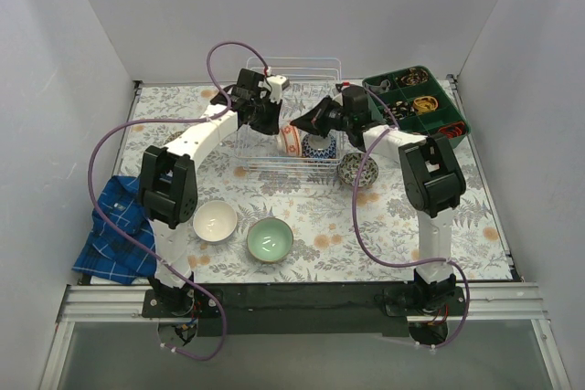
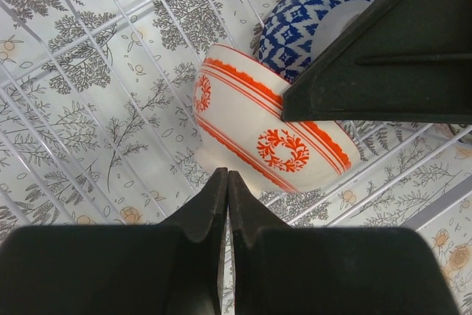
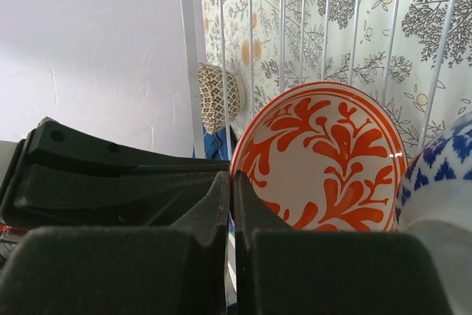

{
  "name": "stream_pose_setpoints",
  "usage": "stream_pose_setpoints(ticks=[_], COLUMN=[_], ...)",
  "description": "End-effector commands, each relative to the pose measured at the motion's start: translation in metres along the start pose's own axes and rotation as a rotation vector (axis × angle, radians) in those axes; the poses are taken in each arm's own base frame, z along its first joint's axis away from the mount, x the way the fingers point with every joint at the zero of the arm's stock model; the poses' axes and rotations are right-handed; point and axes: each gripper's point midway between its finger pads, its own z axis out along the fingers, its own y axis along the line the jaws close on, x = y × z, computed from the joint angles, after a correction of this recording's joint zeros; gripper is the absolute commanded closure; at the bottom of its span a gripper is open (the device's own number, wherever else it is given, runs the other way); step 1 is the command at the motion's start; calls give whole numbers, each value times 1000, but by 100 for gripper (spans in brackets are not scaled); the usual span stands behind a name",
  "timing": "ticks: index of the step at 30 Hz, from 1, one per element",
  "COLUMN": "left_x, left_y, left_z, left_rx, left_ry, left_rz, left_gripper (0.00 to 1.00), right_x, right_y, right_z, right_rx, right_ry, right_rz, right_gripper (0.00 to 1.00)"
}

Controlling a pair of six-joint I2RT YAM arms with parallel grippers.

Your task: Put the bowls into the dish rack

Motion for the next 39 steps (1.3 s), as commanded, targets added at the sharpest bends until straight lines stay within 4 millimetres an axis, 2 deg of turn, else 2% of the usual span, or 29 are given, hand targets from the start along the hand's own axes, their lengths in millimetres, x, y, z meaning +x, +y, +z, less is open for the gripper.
stream_pose_setpoints(ticks=[1,6,13,14,15,17,20,27,39], left_x=[1,5,1,1,-2,-2,-7,-11,-29], left_y=[-4,-5,-18,-19,-19,-23,-28,-35,-55], left_z=[-3,4,16,20,21,27,32,38,44], left_rx=[-4,3,43,47,50,60,73,97,143], left_ry=[5,13,0,1,-7,-5,-15,-26,-60], left_rz=[32,31,33,34,33,32,35,31,26], left_gripper=[100,100,100,100,100,100,100,100,100], right_x=[-14,-17,-25,-25,-27,-27,-26,-44,-65], right_y=[43,41,42,33,38,33,27,29,14], right_z=[-19,-25,-46,-50,-56,-62,-74,-103,-126], right_rx=[-103,-98,-90,-74,-79,-69,-47,23,101], right_ry=[-60,-71,-124,-124,-134,-140,-154,-246,-296], right_rz=[-70,-97,-199,-206,-226,-240,-254,-383,-455], right_gripper=[99,99,82,75,73,67,63,60,60])
